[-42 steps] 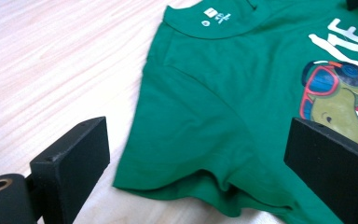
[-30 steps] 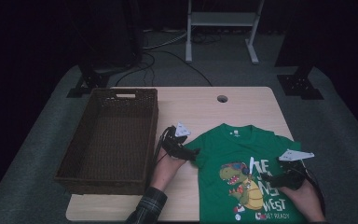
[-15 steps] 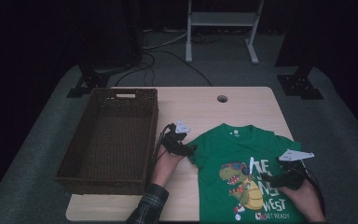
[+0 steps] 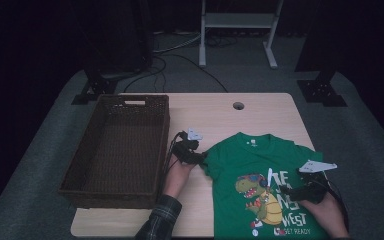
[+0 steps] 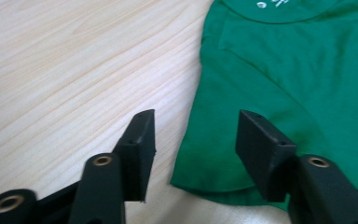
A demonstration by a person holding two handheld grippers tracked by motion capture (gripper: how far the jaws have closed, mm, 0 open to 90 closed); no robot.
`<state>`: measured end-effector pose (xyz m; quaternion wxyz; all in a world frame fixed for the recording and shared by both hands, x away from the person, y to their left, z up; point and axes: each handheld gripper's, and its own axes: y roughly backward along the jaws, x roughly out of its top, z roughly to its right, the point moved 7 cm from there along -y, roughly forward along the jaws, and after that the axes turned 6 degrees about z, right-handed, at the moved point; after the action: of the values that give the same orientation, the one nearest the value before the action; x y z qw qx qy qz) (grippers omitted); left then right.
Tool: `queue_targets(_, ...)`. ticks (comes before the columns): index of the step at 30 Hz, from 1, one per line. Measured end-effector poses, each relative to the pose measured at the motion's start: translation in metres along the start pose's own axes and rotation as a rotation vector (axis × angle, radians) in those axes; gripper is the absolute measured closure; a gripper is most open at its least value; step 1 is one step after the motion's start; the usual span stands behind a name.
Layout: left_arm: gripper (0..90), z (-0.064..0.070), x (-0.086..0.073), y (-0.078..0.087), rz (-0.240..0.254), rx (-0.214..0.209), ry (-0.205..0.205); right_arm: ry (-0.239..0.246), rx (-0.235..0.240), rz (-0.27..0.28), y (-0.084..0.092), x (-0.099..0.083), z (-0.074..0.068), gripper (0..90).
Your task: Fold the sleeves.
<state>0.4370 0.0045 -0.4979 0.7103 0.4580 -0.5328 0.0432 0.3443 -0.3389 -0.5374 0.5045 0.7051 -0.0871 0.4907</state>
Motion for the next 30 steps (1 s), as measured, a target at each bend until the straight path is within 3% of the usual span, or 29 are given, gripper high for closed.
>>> queue_targets(11, 53.2, -0.004, -0.012, -0.007, -0.039, 0.019, 0.042, 0.000, 0.000, 0.000, 0.000, 0.000, 0.000, 0.0)
queue_targets(20, 59.8, -0.003, -0.019, -0.009, -0.069, 0.030, 0.053, 0.000, 0.000, 0.000, 0.000, 0.000, 0.000, 0.0)
queue_targets(23, 65.8, -0.002, -0.019, -0.009, -0.073, 0.016, 0.055, 0.000, 0.000, 0.000, 0.000, 0.000, 0.000, 0.0)
queue_targets(27, 83.5, 0.003, -0.019, -0.010, -0.071, -0.019, 0.080, 0.000, 0.000, 0.000, 0.000, 0.000, 0.000, 0.0)
queue_targets(30, 86.6, 0.003, -0.018, -0.010, -0.067, -0.013, 0.095, 0.000, 0.000, 0.000, 0.000, 0.000, 0.000, 0.0)
